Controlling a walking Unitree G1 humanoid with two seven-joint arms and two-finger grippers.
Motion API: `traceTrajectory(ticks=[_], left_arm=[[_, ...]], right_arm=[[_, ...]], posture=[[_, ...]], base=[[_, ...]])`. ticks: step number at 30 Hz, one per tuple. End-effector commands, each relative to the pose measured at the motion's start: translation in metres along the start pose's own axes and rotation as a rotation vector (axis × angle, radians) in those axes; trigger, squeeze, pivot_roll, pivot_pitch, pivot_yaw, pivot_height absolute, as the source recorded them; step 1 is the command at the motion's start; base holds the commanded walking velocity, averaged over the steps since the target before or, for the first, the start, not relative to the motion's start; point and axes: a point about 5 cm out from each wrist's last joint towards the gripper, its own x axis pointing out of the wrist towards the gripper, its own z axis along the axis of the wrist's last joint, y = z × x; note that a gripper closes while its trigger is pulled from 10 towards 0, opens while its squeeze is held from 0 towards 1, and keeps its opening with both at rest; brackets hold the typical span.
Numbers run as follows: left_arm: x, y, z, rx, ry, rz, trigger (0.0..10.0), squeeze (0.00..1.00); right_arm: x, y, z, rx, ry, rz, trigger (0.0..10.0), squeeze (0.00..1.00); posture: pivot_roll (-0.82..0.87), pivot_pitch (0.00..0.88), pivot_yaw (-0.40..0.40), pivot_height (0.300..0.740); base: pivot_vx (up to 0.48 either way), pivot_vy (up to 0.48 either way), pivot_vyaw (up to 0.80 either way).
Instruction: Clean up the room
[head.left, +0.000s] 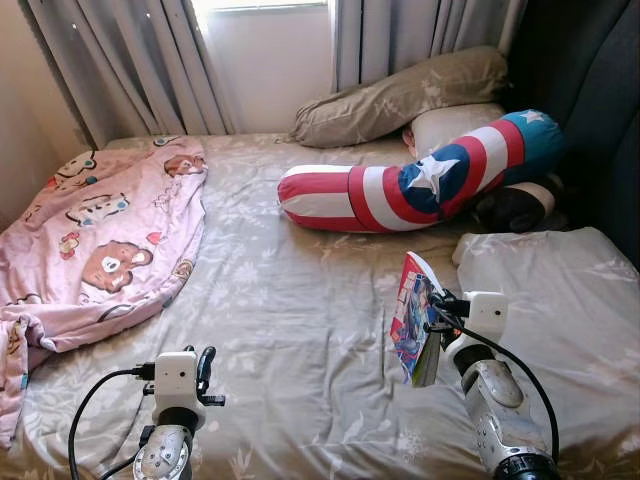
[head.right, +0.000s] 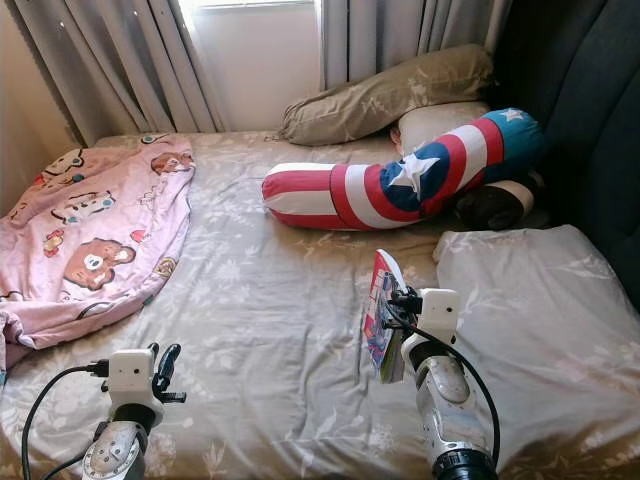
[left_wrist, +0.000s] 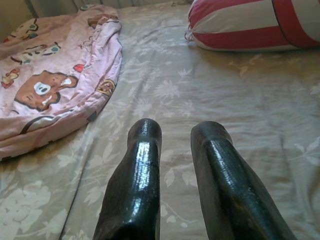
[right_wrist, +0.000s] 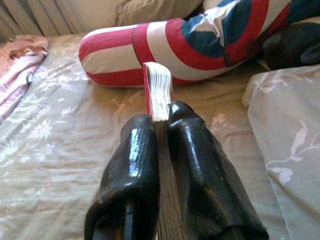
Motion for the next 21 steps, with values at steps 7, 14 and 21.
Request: traceTrajectory(ticks=[7, 14, 21], left_arm=[[-0.002, 0.001, -0.001, 0.007, 0.011, 0.003, 10.0, 0.00], [-0.001, 0.002, 0.001, 0.009, 0.008, 0.003, 10.0, 0.00], [0.007, -0.003, 0.013, 0.024, -0.035, -0.028, 10.0, 0.00]], right_arm=[[0.003, 0.009, 0.014, 0.000, -0.074, 0.047, 10.0, 0.00], [0.003, 0.009, 0.014, 0.006, -0.070, 0.043, 10.0, 0.00], [0.001, 0.010, 0.010, 0.015, -0.063, 0.049, 10.0, 0.00]], posture=[[0.01, 0.000, 0.041, 0.654], [0.01, 0.000, 0.043, 0.654], [0.01, 0.000, 0.047, 0.654]], base=[[0.000, 0.000, 0.00], [0.000, 0.000, 0.00], [0.000, 0.000, 0.00]])
